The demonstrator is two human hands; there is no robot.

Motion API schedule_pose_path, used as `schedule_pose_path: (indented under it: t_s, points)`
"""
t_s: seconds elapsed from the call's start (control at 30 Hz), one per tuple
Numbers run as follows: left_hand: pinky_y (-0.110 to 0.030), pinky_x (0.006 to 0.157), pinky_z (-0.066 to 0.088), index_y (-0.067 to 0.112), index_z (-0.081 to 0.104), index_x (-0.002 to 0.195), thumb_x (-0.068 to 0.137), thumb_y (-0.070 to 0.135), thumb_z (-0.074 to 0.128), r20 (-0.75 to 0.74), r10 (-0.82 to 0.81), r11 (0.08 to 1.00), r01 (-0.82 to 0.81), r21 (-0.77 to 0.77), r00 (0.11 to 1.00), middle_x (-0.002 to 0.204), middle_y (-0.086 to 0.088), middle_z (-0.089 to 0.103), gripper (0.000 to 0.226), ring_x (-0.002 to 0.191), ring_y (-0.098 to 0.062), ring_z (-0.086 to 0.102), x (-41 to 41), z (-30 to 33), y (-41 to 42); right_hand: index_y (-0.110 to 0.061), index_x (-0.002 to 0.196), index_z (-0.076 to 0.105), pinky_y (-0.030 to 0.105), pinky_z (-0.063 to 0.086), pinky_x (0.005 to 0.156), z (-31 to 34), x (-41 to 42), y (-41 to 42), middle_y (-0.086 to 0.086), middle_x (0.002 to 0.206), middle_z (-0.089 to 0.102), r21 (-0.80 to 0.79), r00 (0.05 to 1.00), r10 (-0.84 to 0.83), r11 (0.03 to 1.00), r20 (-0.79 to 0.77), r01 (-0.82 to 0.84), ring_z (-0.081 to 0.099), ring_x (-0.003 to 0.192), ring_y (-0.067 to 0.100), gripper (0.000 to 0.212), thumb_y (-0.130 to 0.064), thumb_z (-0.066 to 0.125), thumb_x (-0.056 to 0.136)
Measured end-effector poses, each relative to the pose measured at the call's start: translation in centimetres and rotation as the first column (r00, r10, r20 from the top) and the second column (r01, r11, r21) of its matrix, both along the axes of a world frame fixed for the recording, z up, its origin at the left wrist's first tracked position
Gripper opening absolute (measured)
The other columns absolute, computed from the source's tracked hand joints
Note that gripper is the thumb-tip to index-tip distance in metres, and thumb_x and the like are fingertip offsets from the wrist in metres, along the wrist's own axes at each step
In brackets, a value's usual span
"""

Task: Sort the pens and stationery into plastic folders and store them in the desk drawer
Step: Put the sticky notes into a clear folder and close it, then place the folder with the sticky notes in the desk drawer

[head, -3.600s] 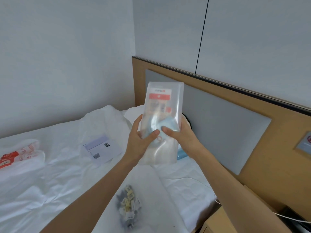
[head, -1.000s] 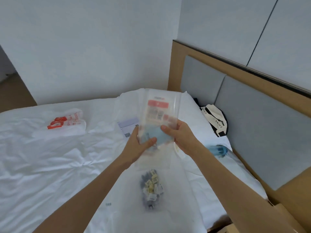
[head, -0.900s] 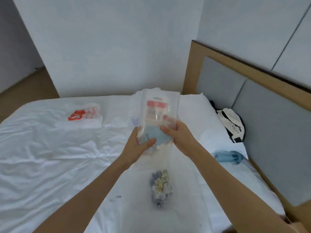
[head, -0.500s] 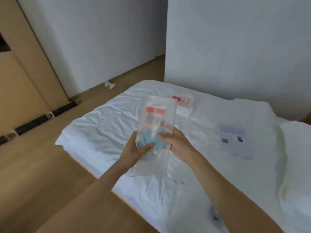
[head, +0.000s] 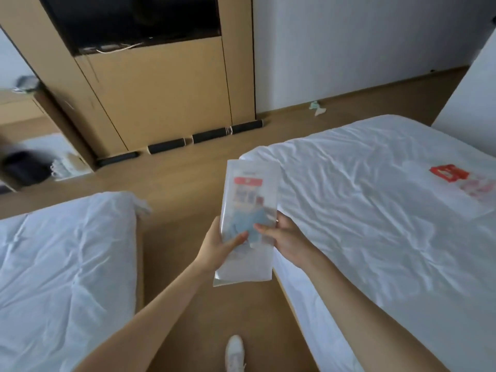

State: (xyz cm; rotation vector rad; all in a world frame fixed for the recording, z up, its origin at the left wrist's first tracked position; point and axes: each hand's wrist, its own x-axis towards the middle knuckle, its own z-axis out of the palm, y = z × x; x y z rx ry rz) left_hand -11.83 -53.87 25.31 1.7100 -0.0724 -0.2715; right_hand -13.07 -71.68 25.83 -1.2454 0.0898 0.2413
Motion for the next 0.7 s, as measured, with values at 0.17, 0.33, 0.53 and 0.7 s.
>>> schedule_pose_path:
  t_s: [0.17, 0.33, 0.53, 0.7]
  points:
    - [-0.046, 0.084, 0.055, 0.017, 0.053, 0.114, 0.066, 0.039, 0.079, -0.025, 0.091, 0.992, -0.093, -0.084, 0.996, 0.108, -0.007, 0.068, 0.059, 0.095, -0.023, 0.068, 4.7, -1.5, 4.0, -0.011, 0.13, 0.05, 0.036, 0.048, 0.098, -0.9, 5.9, 4.1, 0.009, 0.125, 0.062, -0.018, 0.995, 0.093, 0.995, -0.019, -0.093, 0.06, 0.114, 0.024, 0.043, -0.001, 0.059, 0.089]
    - [-0.047, 0.083, 0.056, 0.016, 0.052, 0.117, 0.072, 0.033, 0.081, -0.027, 0.177, 0.971, -0.179, -0.157, 0.984, 0.107, -0.007, 0.068, 0.056, 0.094, -0.023, 0.069, 11.8, -2.4, 9.8, -0.007, 0.129, 0.05, 0.044, 0.046, 0.1, -2.1, 15.2, 10.2, 0.011, 0.123, 0.063, -0.059, 0.989, 0.139, 0.988, -0.058, -0.142, 0.061, 0.113, 0.026, 0.049, -0.006, 0.068, 0.084]
    - [-0.034, 0.076, 0.057, 0.013, 0.05, 0.121, 0.077, 0.024, 0.074, -0.03, 0.275, 0.934, -0.275, -0.227, 0.961, 0.11, -0.009, 0.067, 0.051, 0.095, -0.022, 0.068, 20.4, -1.7, 17.4, -0.009, 0.12, 0.058, 0.038, 0.051, 0.091, -0.8, 25.2, 18.5, 0.012, 0.118, 0.066, -0.064, 0.98, 0.197, 0.978, -0.044, -0.199, 0.063, 0.108, 0.026, 0.045, -0.009, 0.074, 0.078]
    - [-0.037, 0.079, 0.057, 0.017, 0.05, 0.121, 0.077, 0.03, 0.077, -0.009, 0.363, 0.906, -0.355, -0.23, 0.932, 0.111, -0.007, 0.066, 0.053, 0.097, -0.02, 0.068, 26.6, -1.6, 22.9, -0.006, 0.119, 0.058, 0.033, 0.053, 0.083, -0.2, 32.6, 24.5, 0.011, 0.114, 0.067, -0.044, 0.967, 0.248, 0.967, -0.055, -0.25, 0.065, 0.104, 0.026, 0.044, -0.009, 0.073, 0.079]
